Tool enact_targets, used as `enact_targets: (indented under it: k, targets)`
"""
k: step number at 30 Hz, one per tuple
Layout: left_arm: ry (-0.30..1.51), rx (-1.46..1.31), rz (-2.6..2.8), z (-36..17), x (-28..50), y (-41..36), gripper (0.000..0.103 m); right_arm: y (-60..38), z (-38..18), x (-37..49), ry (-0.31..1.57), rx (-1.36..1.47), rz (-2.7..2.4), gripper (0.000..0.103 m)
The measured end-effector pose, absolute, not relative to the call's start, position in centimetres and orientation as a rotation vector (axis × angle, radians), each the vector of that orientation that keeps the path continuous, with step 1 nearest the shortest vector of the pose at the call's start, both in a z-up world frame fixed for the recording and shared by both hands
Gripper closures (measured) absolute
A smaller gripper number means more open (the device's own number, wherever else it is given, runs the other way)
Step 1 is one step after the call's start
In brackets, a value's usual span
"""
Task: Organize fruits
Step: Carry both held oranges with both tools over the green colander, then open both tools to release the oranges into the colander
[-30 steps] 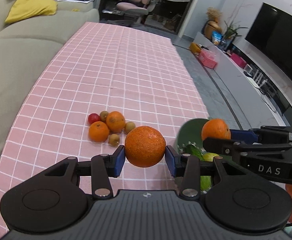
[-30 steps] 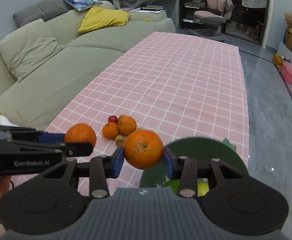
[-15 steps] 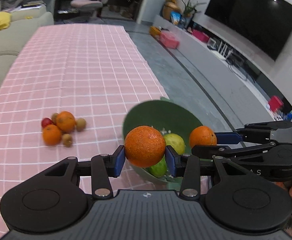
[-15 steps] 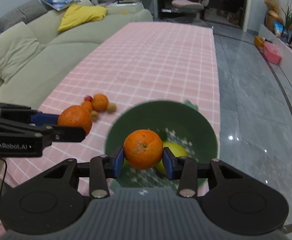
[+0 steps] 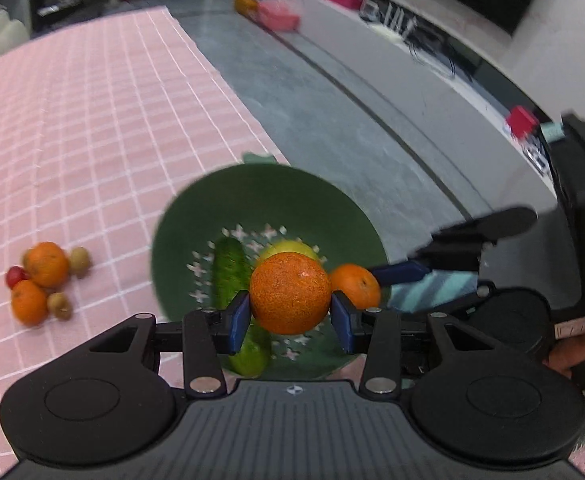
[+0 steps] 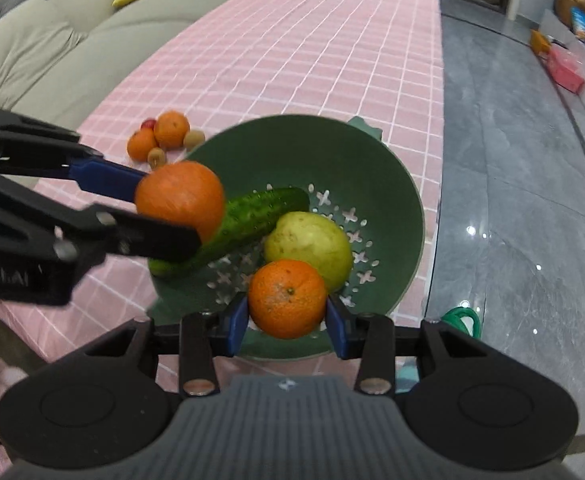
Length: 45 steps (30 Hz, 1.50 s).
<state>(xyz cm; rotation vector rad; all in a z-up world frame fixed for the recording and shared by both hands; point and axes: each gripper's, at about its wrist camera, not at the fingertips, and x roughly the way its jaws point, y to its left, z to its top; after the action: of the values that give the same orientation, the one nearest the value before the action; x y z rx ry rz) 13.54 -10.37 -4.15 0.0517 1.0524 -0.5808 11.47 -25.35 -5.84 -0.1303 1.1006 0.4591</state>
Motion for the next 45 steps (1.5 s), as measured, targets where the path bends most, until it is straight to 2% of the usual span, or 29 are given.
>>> enact_targets:
  k: [15, 20, 27, 36, 42, 45]
  targets:
    - [1.215, 0.191, -0.7, -6.1, 15.6, -13.3, 0.054, -24.9, -8.1, 15.8, 1.278, -0.404, 0.739, 0.064]
    - [1.229, 0.216, -0.714, -7.0, 16.0, -13.9, 0.054, -24.9, -8.8, 16.3, 1.308, -0.413, 0.768, 0.063]
    - [1.234, 0.233, -0.722, -7.5, 16.1, -14.2, 0.054, -25.4, -7.7, 15.9, 1.282, -0.424, 0.778, 0.057]
    - [1.224, 0.263, -0.714, -7.5, 15.8, -14.5, 0.054, -25.2, -6.8, 14.5, 1.218, -0.457, 0.74, 0.057]
    - [1.204, 0.213, -0.697, -7.5, 15.8, -13.7, 0.048, -25.4, -6.5, 14.1, 1.21, -0.446, 0.721, 0.057]
    - [1.203, 0.176, -0.692, -7.4, 15.8, -13.3, 0.048, -25.4, -6.2, 13.9, 1.211, -0.427, 0.718, 0.053]
